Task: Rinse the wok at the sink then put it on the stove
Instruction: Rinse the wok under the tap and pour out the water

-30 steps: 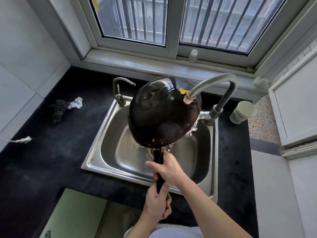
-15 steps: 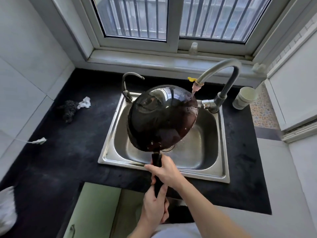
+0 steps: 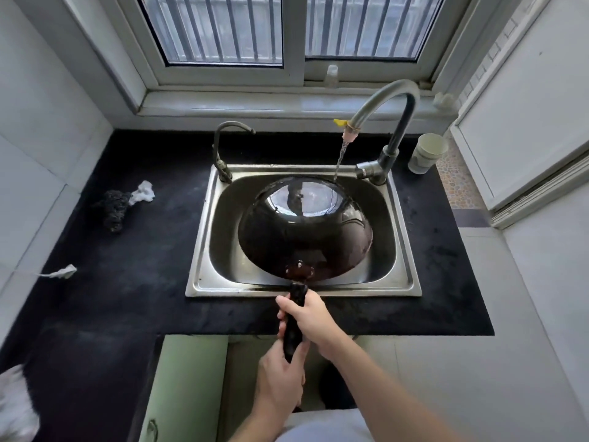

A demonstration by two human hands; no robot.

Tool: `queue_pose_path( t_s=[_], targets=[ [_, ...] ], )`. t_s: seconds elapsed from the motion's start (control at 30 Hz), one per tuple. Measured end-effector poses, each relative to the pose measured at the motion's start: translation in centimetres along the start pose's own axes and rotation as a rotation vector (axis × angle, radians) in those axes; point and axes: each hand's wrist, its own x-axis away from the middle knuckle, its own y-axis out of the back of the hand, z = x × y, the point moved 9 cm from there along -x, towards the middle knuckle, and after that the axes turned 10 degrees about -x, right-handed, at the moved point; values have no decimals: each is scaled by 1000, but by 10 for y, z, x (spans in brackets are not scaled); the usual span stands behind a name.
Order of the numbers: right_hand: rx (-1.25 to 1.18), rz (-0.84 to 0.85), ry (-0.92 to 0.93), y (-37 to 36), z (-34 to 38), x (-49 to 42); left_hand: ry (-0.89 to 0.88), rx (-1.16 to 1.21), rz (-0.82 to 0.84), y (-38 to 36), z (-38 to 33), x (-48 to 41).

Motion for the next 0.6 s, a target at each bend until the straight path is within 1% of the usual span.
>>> queue_pose_path(
  t_s=[0.07,0.13,0.3,0.47,0.6],
  targets=[
    [-77,-61,-15,2,-9,0,-27,-22,17,1,0,0],
    [-179,-85,-18,2,-14,1,-50,-53,20,3,-2,0],
    [-338,-35,77,6,-9,-2,-64,-31,84,0,-11,-3],
    [-398,15,126,13,1,-7,34,134,236,-17,-19,-11],
    [-392,58,102,21,8,-8,184,272,309,-32,-19,-12]
  ],
)
